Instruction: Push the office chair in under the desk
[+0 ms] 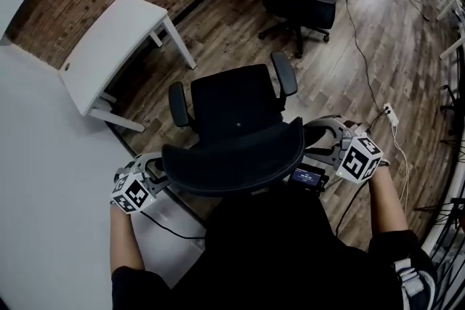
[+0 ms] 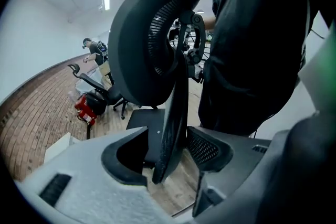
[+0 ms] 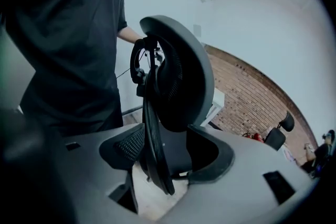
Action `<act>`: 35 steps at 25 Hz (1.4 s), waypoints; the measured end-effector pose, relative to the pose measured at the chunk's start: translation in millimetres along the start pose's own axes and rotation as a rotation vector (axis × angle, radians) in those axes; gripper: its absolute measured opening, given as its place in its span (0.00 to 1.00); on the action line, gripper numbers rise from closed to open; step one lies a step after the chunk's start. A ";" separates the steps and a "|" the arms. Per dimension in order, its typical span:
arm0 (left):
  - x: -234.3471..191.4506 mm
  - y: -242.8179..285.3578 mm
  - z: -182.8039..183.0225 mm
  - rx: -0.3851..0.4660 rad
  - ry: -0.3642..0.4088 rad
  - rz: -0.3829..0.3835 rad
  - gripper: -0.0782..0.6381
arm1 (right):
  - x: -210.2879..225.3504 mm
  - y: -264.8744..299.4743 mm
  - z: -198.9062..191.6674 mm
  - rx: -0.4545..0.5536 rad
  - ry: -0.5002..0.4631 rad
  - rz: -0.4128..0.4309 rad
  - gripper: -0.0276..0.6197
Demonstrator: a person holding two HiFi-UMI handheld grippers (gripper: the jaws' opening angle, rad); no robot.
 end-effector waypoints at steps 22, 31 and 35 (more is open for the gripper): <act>7.3 44.7 2.6 -0.065 0.110 -0.133 0.34 | -19.6 31.9 -52.8 -0.208 -0.082 0.177 0.30; 4.9 40.4 -1.2 -0.101 0.122 -0.162 0.31 | -16.4 38.0 -45.9 -0.174 -0.094 0.176 0.27; 5.0 37.6 -3.8 -0.115 0.107 -0.162 0.30 | -17.0 39.6 -41.5 -0.160 -0.110 0.164 0.26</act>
Point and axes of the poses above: the fingertips, and each gripper's own axes: y forward along the fingers, x to its right, z out of its top, the point moved 3 cm from there along -y, backward along the fingers, and after that the axes turned 4 degrees about -z, right-handed, at the moved point
